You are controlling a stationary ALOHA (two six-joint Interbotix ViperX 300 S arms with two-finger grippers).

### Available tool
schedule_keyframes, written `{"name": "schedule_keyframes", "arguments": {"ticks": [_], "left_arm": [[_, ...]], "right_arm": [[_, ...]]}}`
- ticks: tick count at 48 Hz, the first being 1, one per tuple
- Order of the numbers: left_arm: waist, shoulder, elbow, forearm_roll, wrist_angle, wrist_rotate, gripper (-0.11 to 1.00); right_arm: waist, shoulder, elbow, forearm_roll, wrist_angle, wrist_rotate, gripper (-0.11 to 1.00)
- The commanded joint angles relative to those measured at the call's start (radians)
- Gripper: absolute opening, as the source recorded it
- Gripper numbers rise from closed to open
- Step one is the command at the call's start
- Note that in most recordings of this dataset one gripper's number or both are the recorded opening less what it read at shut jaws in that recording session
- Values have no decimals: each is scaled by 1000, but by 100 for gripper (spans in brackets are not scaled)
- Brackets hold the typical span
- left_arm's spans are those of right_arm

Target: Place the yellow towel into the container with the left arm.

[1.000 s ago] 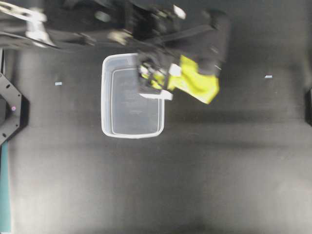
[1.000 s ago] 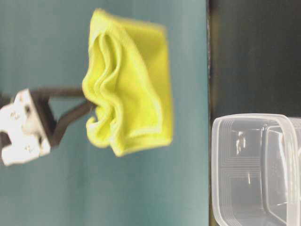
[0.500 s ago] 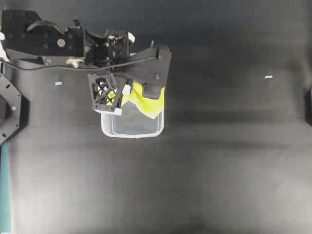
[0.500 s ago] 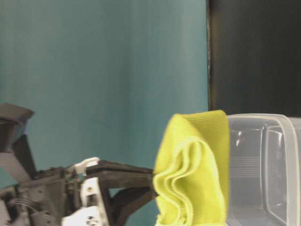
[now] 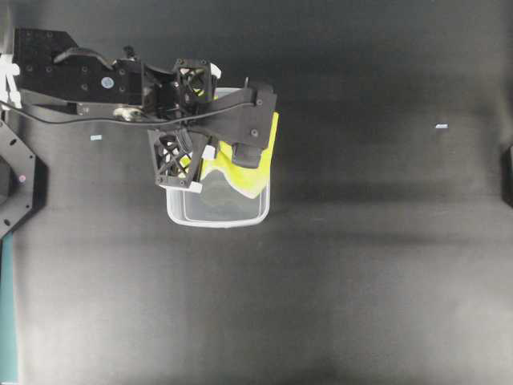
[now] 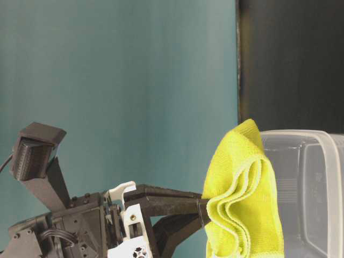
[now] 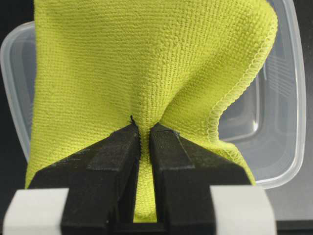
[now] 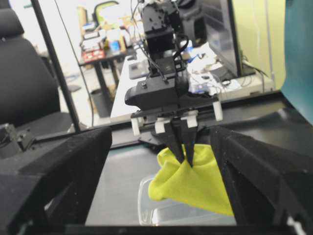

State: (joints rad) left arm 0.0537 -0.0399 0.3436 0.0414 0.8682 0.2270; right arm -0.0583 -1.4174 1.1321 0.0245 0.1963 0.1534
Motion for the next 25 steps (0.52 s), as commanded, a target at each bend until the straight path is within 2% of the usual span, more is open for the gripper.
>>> {"name": "schedule_keyframes", "arguments": {"ticks": [1, 9, 12, 21, 25], "left_arm": [[2, -8, -8, 3, -6, -3, 5], [6, -5, -5, 2, -9, -34, 6], [6, -5, 0, 2, -8, -46, 11], [3, -11, 5, 2, -20, -83, 67], [11, -12, 0, 3, -11, -97, 85]], "right_arm": [[-2, 14, -6, 2, -5, -2, 78], [-3, 14, -3, 0, -5, -2, 78], [-3, 14, -3, 2, -5, -2, 78], [-2, 15, 5, 2, -5, -2, 78], [-2, 14, 12, 2, -5, -2, 78]]}}
